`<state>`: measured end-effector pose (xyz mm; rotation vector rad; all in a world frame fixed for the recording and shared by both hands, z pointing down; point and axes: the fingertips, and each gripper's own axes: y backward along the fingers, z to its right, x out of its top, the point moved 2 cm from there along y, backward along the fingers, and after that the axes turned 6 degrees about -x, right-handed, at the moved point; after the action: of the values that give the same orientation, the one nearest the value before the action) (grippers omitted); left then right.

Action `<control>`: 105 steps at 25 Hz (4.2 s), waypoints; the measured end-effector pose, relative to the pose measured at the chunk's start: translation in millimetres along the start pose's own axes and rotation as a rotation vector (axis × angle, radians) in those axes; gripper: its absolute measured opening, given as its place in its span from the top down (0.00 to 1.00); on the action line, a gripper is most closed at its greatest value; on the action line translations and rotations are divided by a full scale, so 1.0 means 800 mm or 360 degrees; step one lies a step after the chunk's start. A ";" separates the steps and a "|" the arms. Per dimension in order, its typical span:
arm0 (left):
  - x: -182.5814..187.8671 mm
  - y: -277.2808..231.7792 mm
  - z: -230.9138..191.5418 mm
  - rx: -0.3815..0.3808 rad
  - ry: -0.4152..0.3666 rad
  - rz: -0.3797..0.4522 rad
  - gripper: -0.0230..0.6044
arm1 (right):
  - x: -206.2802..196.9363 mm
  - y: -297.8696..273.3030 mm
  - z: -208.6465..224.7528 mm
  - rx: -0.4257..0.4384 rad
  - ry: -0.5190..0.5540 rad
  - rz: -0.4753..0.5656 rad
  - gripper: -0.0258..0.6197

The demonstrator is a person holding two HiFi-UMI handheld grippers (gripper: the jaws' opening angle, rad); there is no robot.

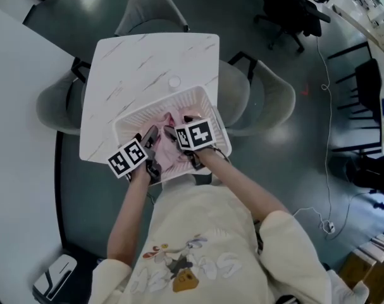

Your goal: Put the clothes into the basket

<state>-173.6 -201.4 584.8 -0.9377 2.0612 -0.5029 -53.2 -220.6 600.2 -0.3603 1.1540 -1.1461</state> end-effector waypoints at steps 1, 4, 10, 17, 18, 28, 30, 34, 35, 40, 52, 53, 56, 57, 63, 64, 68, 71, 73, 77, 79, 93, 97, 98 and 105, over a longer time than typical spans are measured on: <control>0.000 0.002 0.001 -0.0011 0.0007 0.0002 0.41 | 0.002 0.004 -0.005 0.0014 0.0011 0.0011 0.46; 0.003 0.009 0.011 -0.0064 0.0022 0.0017 0.41 | 0.011 0.019 -0.019 0.0063 0.0045 0.0048 0.46; 0.025 0.034 0.039 -0.0229 0.0083 0.0187 0.46 | 0.023 0.054 -0.050 0.0215 0.0134 0.0114 0.46; 0.037 0.068 0.067 -0.0290 -0.0009 0.0301 0.59 | 0.027 0.092 -0.064 0.0260 0.0224 0.0202 0.51; 0.038 0.071 0.068 -0.0292 -0.0011 0.0308 0.60 | 0.027 0.095 -0.065 0.0264 0.0232 0.0212 0.52; 0.001 0.097 0.085 -0.0188 -0.0360 0.0383 0.70 | 0.010 0.130 -0.052 0.0237 0.0233 0.0467 0.56; -0.007 0.106 0.086 -0.0138 -0.0431 0.0431 0.75 | 0.003 0.134 -0.049 0.0194 0.0293 0.0511 0.56; -0.023 0.116 0.084 -0.0023 -0.0591 0.0511 0.82 | -0.010 0.139 -0.050 0.0082 0.0551 0.0604 0.57; -0.027 0.116 0.083 0.0001 -0.0636 0.0527 0.83 | -0.014 0.139 -0.050 0.0048 0.0634 0.0635 0.57; -0.043 0.111 0.081 0.0111 -0.0866 0.0583 0.86 | -0.031 0.132 -0.063 -0.0019 0.0995 0.0727 0.60; -0.048 0.108 0.088 0.0214 -0.1042 0.0622 0.91 | -0.033 0.116 -0.061 -0.0116 0.1081 0.0648 0.81; -0.048 0.108 0.088 0.0224 -0.1031 0.0611 0.92 | -0.032 0.117 -0.059 -0.0122 0.1071 0.0651 0.84; -0.046 0.106 0.084 0.0264 -0.1003 0.0600 0.93 | -0.031 0.116 -0.057 -0.0133 0.1064 0.0653 0.88; -0.045 0.107 0.081 0.0279 -0.0972 0.0602 0.93 | -0.031 0.116 -0.059 -0.0128 0.1072 0.0649 0.89; -0.040 0.119 0.106 0.0291 -0.0811 0.0709 0.94 | -0.034 0.131 -0.066 -0.0018 0.1022 0.0687 0.89; -0.040 0.123 0.119 0.0278 -0.0832 0.0729 0.94 | -0.033 0.138 -0.067 -0.0007 0.1006 0.0699 0.89; -0.050 0.146 0.163 0.0245 -0.0911 0.0807 0.93 | -0.031 0.179 -0.074 0.0027 0.1001 0.0801 0.89; -0.066 0.164 0.185 0.0229 -0.0887 0.0845 0.93 | -0.036 0.212 -0.080 0.0057 0.0996 0.0873 0.89; -0.079 0.177 0.199 0.0220 -0.0879 0.0862 0.93 | -0.039 0.236 -0.086 0.0079 0.0987 0.0923 0.89; -0.105 0.196 0.227 0.0186 -0.0900 0.0865 0.93 | -0.046 0.286 -0.093 0.0108 0.0940 0.1016 0.89; -0.116 0.203 0.239 0.0160 -0.0906 0.0866 0.93 | -0.051 0.308 -0.096 0.0117 0.0932 0.1047 0.89; -0.160 0.256 0.302 0.0013 -0.0980 0.0856 0.93 | -0.097 0.387 -0.102 0.0129 0.0901 0.1096 0.89; -0.170 0.258 0.311 0.0000 -0.1041 0.0850 0.94 | -0.102 0.394 -0.095 0.0109 0.0890 0.1098 0.89; -0.173 0.258 0.313 -0.0002 -0.1057 0.0847 0.93 | -0.105 0.396 -0.095 0.0103 0.0904 0.1093 0.89; -0.185 0.254 0.322 -0.0015 -0.1094 0.0807 0.94 | -0.118 0.397 -0.103 0.0083 0.1003 0.1063 0.94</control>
<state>1.7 35.3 378.3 -0.4596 1.5708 0.0999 45.9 21.7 381.4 0.4459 1.6188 -0.6937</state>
